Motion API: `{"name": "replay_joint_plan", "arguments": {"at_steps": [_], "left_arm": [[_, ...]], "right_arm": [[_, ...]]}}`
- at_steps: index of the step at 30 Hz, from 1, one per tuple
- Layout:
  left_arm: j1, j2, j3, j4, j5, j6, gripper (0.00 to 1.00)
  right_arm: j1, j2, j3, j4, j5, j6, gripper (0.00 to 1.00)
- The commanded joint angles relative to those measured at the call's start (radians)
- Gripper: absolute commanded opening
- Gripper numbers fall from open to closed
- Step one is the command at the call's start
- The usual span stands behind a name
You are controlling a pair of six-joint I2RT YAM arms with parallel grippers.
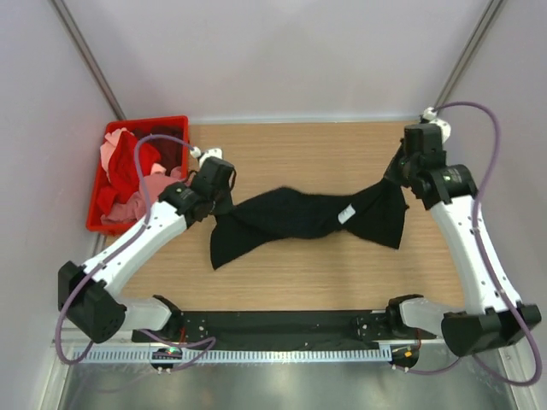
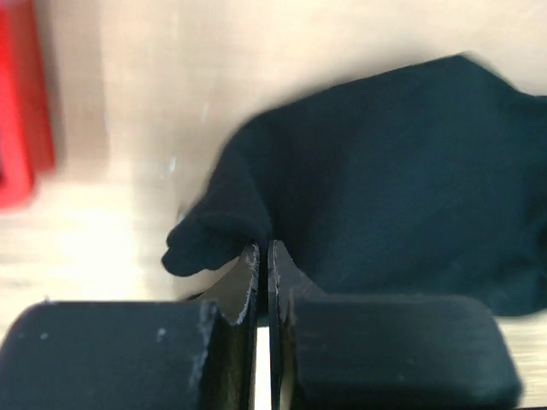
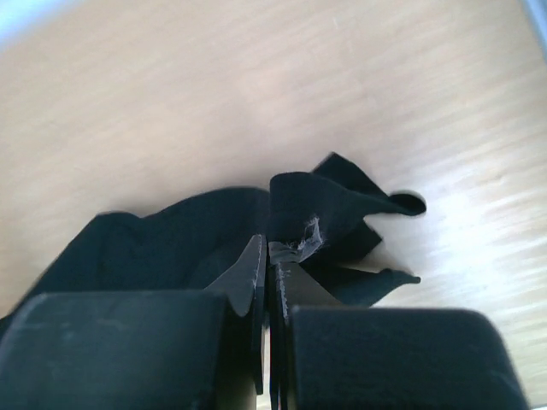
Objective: Fold and stack the t-shirts
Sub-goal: Flatten the tshirt out
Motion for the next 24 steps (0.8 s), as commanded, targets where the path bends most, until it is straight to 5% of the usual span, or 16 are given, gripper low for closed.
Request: {"name": "replay_joint_plan", "arguments": {"at_steps": [1, 5, 8, 11, 12, 15, 19, 24], "left_arm": [[-0.001, 0.037, -0.100, 0.032, 0.052, -0.039, 0.00], [-0.007, 0.056, -0.189, 0.029, 0.087, -0.066, 0.00], [-0.034, 0.002, -0.224, -0.011, 0.098, -0.085, 0.02], [-0.044, -0.085, -0.215, -0.031, 0.093, -0.102, 0.24], [-0.044, -0.099, -0.205, -0.028, 0.081, -0.099, 0.42], [-0.039, -0.078, -0.137, 0.011, 0.009, -0.064, 0.67], [-0.011, 0.124, 0.004, 0.009, -0.014, 0.008, 0.70], [0.004, 0.390, 0.108, -0.001, -0.010, 0.053, 0.69]], "right_arm": [[0.000, 0.090, -0.126, 0.053, 0.022, -0.001, 0.01], [0.006, 0.175, -0.233, 0.024, -0.069, 0.020, 0.01], [0.035, 0.031, -0.382, 0.038, -0.129, 0.091, 0.01], [0.046, -0.143, -0.517, 0.033, -0.189, 0.140, 0.13], [0.047, -0.168, -0.534, 0.012, -0.194, 0.158, 0.31], [0.044, -0.176, -0.507, 0.013, -0.128, 0.159, 0.55], [-0.040, 0.012, -0.403, 0.067, -0.024, 0.084, 0.59], [-0.169, 0.258, -0.324, 0.145, -0.114, 0.059, 0.60]]}}
